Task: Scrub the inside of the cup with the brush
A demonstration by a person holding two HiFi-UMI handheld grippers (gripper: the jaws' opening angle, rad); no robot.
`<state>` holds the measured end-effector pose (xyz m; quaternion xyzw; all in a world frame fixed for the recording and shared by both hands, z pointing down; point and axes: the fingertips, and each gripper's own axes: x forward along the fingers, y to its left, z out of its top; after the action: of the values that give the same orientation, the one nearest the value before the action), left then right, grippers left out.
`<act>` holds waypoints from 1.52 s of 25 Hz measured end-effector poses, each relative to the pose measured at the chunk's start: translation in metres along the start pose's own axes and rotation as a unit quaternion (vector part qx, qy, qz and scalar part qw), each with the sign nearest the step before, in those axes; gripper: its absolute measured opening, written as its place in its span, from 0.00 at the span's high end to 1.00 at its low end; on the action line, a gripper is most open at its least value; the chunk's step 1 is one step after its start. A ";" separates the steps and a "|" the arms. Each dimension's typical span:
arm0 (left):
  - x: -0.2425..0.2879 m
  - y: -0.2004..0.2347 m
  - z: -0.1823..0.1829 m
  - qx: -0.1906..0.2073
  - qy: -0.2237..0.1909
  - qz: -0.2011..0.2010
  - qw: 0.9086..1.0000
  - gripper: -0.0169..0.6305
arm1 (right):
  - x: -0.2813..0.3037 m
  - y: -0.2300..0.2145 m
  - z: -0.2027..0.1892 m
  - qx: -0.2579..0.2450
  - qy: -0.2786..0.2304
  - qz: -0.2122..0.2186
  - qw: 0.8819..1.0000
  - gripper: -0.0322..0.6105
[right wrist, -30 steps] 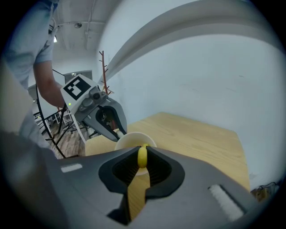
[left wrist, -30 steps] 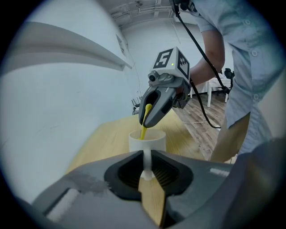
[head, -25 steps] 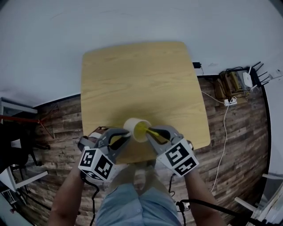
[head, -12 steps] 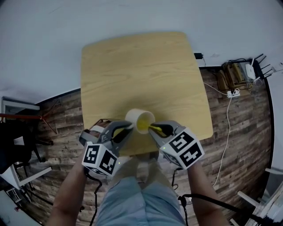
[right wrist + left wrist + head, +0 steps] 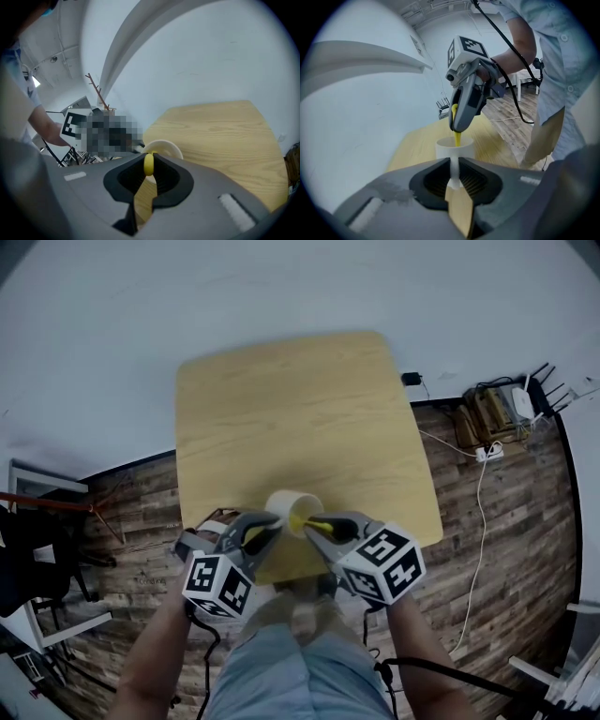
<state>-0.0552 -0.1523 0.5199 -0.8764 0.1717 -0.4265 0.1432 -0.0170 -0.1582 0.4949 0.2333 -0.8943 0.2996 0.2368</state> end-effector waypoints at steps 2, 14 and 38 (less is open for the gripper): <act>-0.001 -0.002 0.001 0.001 0.001 -0.001 1.000 0.85 | -0.006 -0.002 0.010 -0.002 -0.015 -0.006 1.000 0.89; -0.002 0.002 0.004 -0.004 -0.002 0.002 1.000 0.86 | -0.021 -0.029 0.017 -0.069 -0.033 -0.082 0.994 0.89; 0.004 0.004 0.013 -0.007 -0.017 -0.009 1.000 0.86 | -0.014 0.000 0.013 -0.044 -0.011 -0.038 0.998 0.89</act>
<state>-0.0438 -0.1560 0.5134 -0.8862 0.1644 -0.4112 0.1365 -0.0097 -0.1625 0.4774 0.2598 -0.8996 0.2478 0.2488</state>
